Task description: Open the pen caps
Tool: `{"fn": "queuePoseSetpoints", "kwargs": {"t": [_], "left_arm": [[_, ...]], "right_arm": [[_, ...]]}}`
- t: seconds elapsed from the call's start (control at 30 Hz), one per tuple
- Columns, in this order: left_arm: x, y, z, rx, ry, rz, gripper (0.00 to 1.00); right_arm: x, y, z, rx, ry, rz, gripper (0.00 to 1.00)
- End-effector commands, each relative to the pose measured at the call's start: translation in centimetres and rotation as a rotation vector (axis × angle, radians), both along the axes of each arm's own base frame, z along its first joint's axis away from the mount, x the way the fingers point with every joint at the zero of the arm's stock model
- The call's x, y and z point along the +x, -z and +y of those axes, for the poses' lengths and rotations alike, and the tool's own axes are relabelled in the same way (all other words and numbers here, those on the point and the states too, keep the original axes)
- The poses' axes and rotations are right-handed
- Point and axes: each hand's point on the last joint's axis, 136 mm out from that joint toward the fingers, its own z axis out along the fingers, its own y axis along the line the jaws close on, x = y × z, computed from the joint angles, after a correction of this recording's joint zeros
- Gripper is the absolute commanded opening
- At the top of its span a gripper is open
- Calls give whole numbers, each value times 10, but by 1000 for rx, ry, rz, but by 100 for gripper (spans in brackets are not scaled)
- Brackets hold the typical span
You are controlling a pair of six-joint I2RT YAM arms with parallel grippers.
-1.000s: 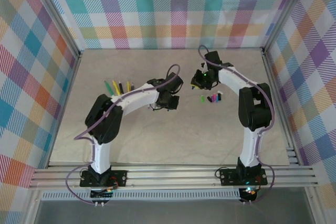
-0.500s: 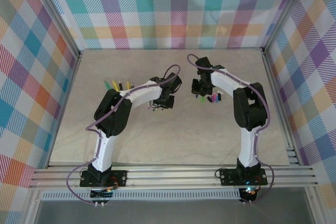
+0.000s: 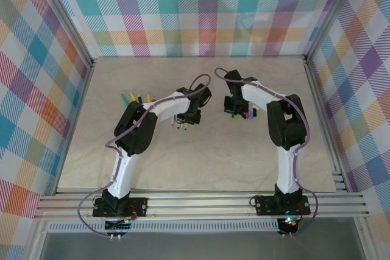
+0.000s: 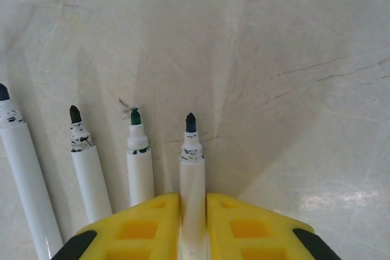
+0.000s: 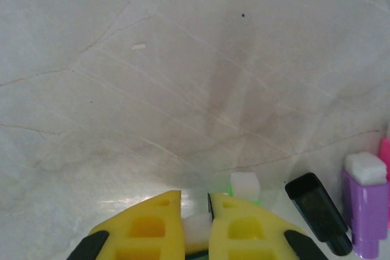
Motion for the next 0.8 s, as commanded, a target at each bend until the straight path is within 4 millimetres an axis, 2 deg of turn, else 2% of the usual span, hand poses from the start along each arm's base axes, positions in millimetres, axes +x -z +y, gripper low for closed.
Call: {"fn": "queuePoseSetpoints", "kwargs": {"t": [0.0, 0.2, 0.33, 0.57, 0.77], "left_arm": [[8, 0, 9, 49, -9, -18, 19], [17, -21, 2, 15, -1, -61, 19], [24, -42, -1, 9, 7, -96, 19], [34, -89, -5, -30, 7, -175, 20], [31, -130, 1, -75, -11, -262, 20]], "right_arm": [[-1, -1, -5, -56, -8, 8, 14], [-1, -5, -6, -88, -9, 6, 24], [-2, -18, -7, -96, -14, -17, 25], [-4, -62, 0, -33, -23, -102, 28], [-15, -97, 7, 47, -50, -164, 31]]}}
